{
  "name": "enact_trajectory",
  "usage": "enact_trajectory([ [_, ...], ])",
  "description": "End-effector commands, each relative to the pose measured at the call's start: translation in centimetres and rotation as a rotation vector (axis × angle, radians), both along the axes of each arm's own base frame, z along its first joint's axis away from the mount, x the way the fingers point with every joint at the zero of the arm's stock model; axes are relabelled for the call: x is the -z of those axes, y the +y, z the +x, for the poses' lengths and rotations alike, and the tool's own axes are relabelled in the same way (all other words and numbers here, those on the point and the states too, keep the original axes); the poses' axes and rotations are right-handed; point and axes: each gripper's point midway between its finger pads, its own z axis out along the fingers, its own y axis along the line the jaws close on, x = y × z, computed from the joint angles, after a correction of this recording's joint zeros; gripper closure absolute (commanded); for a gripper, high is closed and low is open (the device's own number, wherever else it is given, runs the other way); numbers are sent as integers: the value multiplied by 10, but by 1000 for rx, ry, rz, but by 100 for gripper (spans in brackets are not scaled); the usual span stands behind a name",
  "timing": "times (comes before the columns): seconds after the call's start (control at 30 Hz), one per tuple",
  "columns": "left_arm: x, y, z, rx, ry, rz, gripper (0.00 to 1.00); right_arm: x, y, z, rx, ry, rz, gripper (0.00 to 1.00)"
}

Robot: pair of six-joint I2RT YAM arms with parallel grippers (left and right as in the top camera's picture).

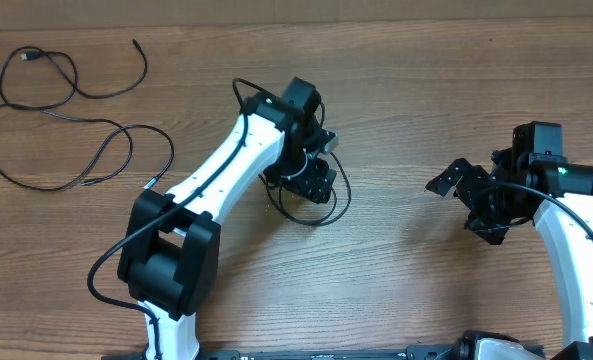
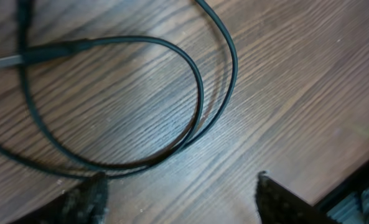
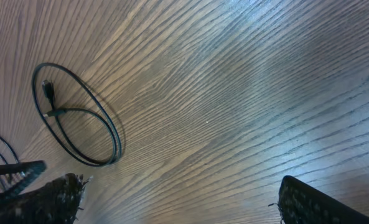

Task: Untangle cables
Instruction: 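Move the left gripper right to the small black cable loop, then grasp the small black cable loop with the left gripper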

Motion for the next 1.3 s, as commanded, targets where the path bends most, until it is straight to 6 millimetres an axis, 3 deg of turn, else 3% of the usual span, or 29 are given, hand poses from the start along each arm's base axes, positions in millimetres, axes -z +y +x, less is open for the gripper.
enact_trajectory([
  [0.0,11,-13,-14,131,-24,-8,31,1,-1,-1,-2,0,-4,0],
  [0.17,21,-37,-13,199,-127,-3,37,1,-1,-1,-2,0,-4,0],
  [0.27,21,-49,-8,184,-169,-9,49,1,-1,-1,-3,-1,-4,0],
  [0.37,19,-59,-8,200,-192,-27,51,1,-1,-1,-3,0,-4,0],
  [0.6,21,-62,-15,218,-188,-16,53,1,-1,-1,-2,0,-4,0],
  [0.9,44,-69,-25,226,-176,-89,52,1,-1,-1,-2,0,-4,0],
  [1.1,52,-71,-18,207,-216,-95,53,1,-1,-1,-3,0,-4,0],
  [1.27,55,-68,-13,210,-243,-66,61,1,-1,-1,-3,0,-4,0],
])
